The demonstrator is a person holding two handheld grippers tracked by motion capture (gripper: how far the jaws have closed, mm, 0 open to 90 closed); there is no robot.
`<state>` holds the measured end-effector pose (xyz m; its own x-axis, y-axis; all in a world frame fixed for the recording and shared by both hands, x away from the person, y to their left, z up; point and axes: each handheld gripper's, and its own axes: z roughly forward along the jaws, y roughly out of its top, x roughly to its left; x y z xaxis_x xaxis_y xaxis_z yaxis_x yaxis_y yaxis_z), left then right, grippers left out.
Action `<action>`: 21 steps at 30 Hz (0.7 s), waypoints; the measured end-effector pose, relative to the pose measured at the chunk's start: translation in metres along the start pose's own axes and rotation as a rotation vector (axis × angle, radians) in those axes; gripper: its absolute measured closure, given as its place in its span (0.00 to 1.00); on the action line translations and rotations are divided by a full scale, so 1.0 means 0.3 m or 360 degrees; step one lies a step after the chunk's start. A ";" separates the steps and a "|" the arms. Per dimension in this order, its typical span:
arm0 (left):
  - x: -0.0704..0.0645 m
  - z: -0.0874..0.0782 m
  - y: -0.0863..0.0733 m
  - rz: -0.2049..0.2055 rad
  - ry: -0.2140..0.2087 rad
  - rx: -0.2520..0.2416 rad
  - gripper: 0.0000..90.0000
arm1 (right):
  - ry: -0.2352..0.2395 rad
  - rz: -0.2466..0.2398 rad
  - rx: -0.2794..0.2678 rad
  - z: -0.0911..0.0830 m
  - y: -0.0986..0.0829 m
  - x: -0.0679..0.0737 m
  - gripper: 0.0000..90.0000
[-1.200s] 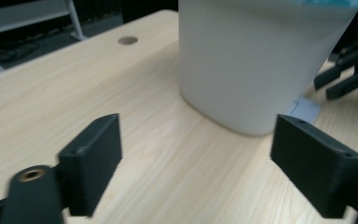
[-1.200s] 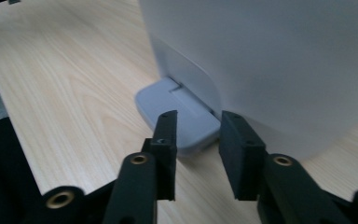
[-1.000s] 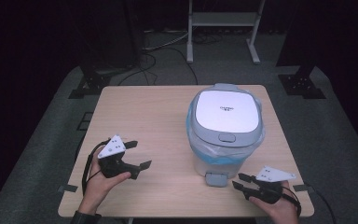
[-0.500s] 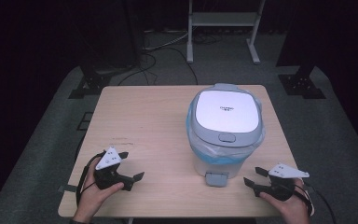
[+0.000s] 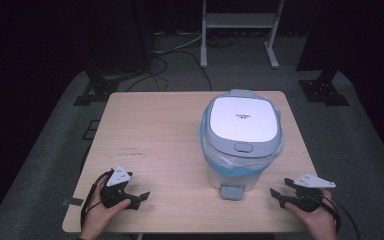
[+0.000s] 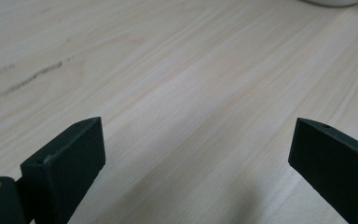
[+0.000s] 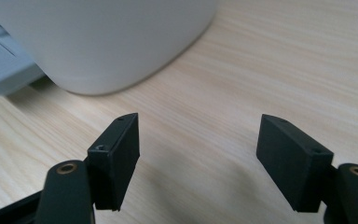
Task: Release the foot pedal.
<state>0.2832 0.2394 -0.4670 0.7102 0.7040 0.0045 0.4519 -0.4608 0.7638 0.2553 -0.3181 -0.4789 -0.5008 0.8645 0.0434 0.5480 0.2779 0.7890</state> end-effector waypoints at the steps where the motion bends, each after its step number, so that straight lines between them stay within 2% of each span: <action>1: 0.001 0.007 -0.006 -0.0004 0.0007 0.0018 0.03 | -0.0006 0.0003 0.0013 0.002 -0.002 0.000 0.32; 3: 0.003 0.016 -0.014 0.0013 0.0021 0.0055 0.03 | -0.0025 -0.0010 0.0042 0.010 -0.006 -0.004 0.31; 9: 0.007 0.042 -0.034 -0.0008 0.0010 0.0105 0.03 | -0.0050 -0.0016 0.0092 0.022 -0.011 -0.009 0.30; 21: 0.006 0.043 -0.035 0.0004 0.0017 0.0105 0.03 | -0.0061 -0.0010 0.0098 0.026 -0.013 -0.011 0.27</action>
<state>0.2867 0.2386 -0.4835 0.7059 0.7082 0.0137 0.4849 -0.4972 0.7195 0.2599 -0.3188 -0.4869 -0.4789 0.8777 0.0142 0.5857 0.3074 0.7500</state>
